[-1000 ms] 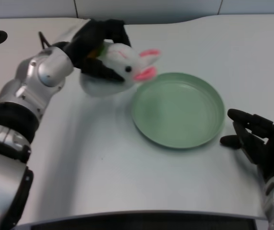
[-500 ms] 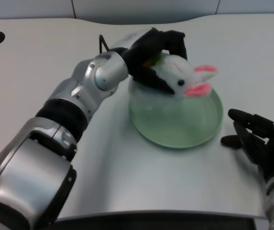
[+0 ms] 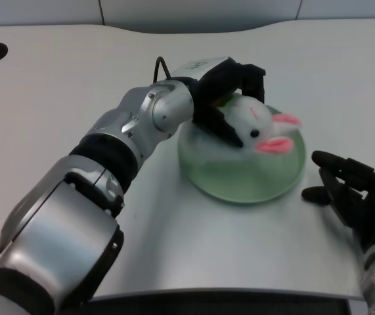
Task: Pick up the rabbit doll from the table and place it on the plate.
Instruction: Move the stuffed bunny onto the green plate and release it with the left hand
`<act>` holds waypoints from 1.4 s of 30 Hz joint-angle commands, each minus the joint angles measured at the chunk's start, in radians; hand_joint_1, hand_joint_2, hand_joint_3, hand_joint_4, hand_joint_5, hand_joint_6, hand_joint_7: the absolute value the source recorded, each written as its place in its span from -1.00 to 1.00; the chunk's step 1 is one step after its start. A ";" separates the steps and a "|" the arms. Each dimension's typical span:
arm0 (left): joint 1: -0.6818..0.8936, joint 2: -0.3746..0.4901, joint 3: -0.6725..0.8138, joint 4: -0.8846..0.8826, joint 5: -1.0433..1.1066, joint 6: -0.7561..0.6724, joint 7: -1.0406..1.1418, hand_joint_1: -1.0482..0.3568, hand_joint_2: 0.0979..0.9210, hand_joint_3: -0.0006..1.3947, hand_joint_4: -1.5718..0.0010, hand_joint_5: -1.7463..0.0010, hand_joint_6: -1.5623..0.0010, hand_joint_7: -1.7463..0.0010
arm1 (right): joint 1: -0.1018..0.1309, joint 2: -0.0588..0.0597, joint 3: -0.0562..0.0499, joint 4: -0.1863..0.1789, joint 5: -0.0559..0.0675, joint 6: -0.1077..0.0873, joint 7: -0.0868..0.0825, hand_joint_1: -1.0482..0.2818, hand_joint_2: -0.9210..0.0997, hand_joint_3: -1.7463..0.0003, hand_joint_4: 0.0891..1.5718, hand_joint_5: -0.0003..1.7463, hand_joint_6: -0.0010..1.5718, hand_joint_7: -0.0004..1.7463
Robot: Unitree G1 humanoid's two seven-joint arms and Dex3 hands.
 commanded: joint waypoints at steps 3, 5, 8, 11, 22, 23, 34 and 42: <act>-0.018 -0.002 -0.022 0.025 0.026 0.000 0.017 0.27 0.84 -0.98 -0.14 -1.00 0.11 -1.00 | 0.014 0.012 0.001 -0.008 0.009 -0.009 0.007 -0.02 -1.00 0.80 0.08 -0.03 0.32 -0.99; -0.015 -0.002 -0.029 0.034 0.033 -0.004 0.023 0.27 0.84 -0.98 -0.15 -1.00 0.10 -1.00 | 0.016 0.016 0.000 -0.013 0.012 -0.004 0.006 -0.02 -1.00 0.81 0.09 -0.03 0.32 -0.99; -0.013 -0.005 -0.029 0.042 0.032 -0.012 0.020 0.29 0.84 -0.98 -0.15 -1.00 0.09 -1.00 | 0.019 0.017 0.001 -0.017 0.013 -0.002 0.004 -0.03 -1.00 0.81 0.09 -0.04 0.32 -0.99; -0.013 -0.009 -0.037 0.046 0.041 -0.015 0.025 0.29 0.85 -0.97 -0.15 -1.00 0.09 -1.00 | 0.023 0.017 0.002 -0.020 0.009 -0.005 0.002 -0.03 -1.00 0.81 0.09 -0.04 0.32 -0.99; -0.011 -0.030 -0.032 0.047 0.037 -0.027 0.031 0.31 0.85 -0.96 -0.15 -1.00 0.09 -1.00 | 0.028 0.021 -0.001 -0.028 0.015 -0.006 0.008 -0.03 -1.00 0.81 0.11 -0.04 0.34 -0.99; -0.011 -0.032 -0.029 0.047 0.036 -0.028 0.031 0.32 0.85 -0.96 -0.15 -1.00 0.08 -1.00 | 0.028 0.021 -0.002 -0.028 0.016 -0.006 0.009 -0.03 -1.00 0.81 0.11 -0.04 0.34 -0.99; -0.025 -0.045 -0.024 0.044 0.034 -0.032 0.026 0.27 0.87 -0.95 -0.13 -1.00 0.11 -1.00 | 0.026 0.019 -0.004 -0.031 0.017 0.005 0.011 -0.01 -1.00 0.80 0.11 -0.05 0.33 -0.99; -0.024 -0.050 -0.025 0.044 0.033 -0.034 0.027 0.24 0.84 -0.95 -0.11 -1.00 0.12 -1.00 | 0.026 0.021 -0.005 -0.028 0.016 0.002 0.010 -0.03 -1.00 0.82 0.12 -0.04 0.34 -0.99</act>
